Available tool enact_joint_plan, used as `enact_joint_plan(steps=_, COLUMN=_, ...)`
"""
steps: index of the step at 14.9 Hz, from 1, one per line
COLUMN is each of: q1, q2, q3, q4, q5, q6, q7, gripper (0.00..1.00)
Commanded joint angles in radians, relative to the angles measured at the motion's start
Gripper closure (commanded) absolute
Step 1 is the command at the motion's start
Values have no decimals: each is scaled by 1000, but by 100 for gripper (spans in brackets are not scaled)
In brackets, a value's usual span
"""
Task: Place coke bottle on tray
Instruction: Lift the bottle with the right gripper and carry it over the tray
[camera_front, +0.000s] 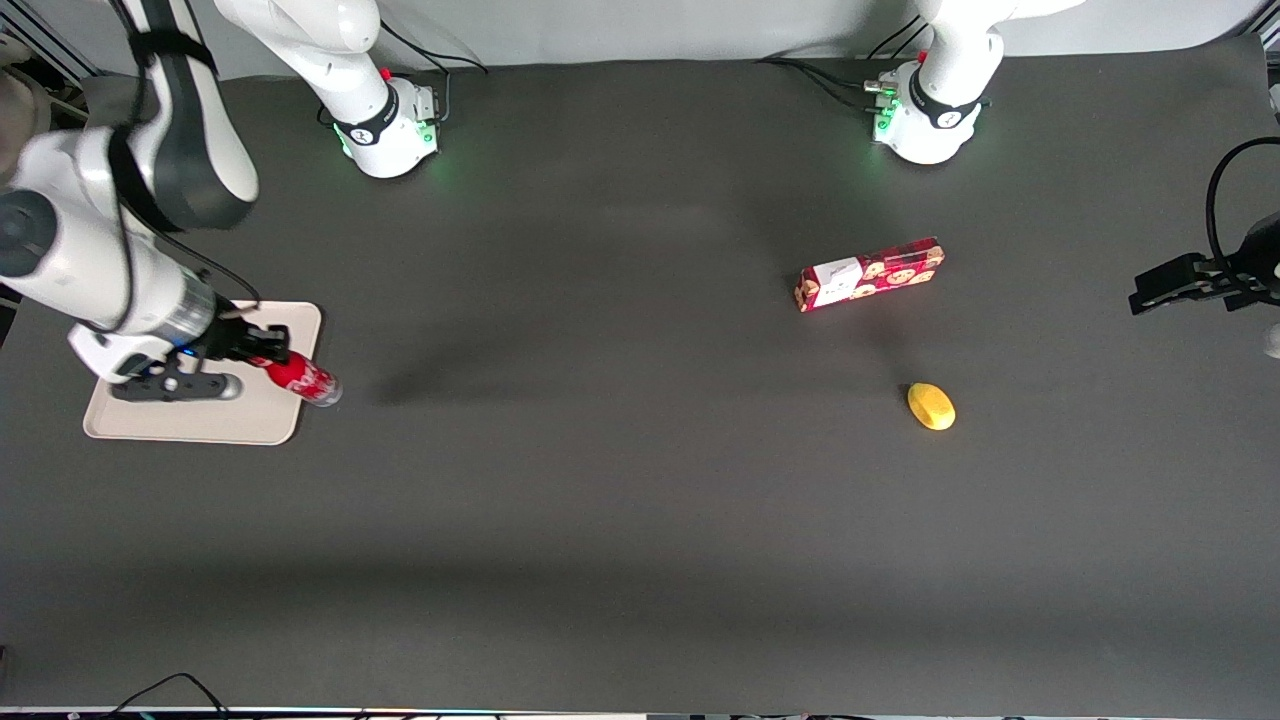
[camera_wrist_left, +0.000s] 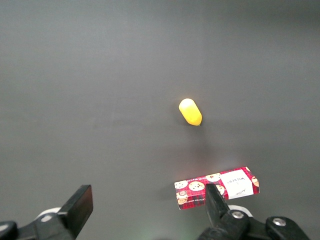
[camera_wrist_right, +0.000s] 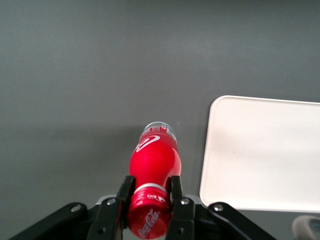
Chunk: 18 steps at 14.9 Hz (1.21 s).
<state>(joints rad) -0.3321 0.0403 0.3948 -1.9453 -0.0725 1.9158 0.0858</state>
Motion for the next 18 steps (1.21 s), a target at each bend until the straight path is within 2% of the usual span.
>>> enact_joint_plan(steps=1, q1=-4, q2=-14, q3=-10, q4=207, q5=-4, q6=-213, q7=17, gripper=100)
enact_joint_plan(steps=3, q1=-10, q2=-13, q3=-24, q4=299, q5=-6, q6=-292, q7=11, gripper=100)
enact_joint_plan(steps=6, q1=-12, q2=-10, q3=-91, q4=387, q5=-6, q6=-359, q7=6, gripper=100)
enact_joint_plan(steps=8, q1=-15, q2=-8, q3=-151, q4=419, q5=-16, q6=-388, q7=-103, gripper=100)
enact_joint_plan(steps=10, q1=-16, q2=-5, q3=-247, q4=424, q5=-32, q6=-386, q7=-254, gripper=100)
enact_joint_plan(steps=11, q1=-19, q2=4, q3=-324, q4=422, q5=-33, q6=-374, q7=-370, gripper=100)
enact_joint_plan(steps=13, q1=-28, q2=38, q3=-420, q4=421, q5=-30, q6=-301, q7=-519, gripper=100)
enact_joint_plan(steps=18, q1=-68, q2=114, q3=-525, q4=326, q5=-24, q6=-94, q7=-691, gripper=100)
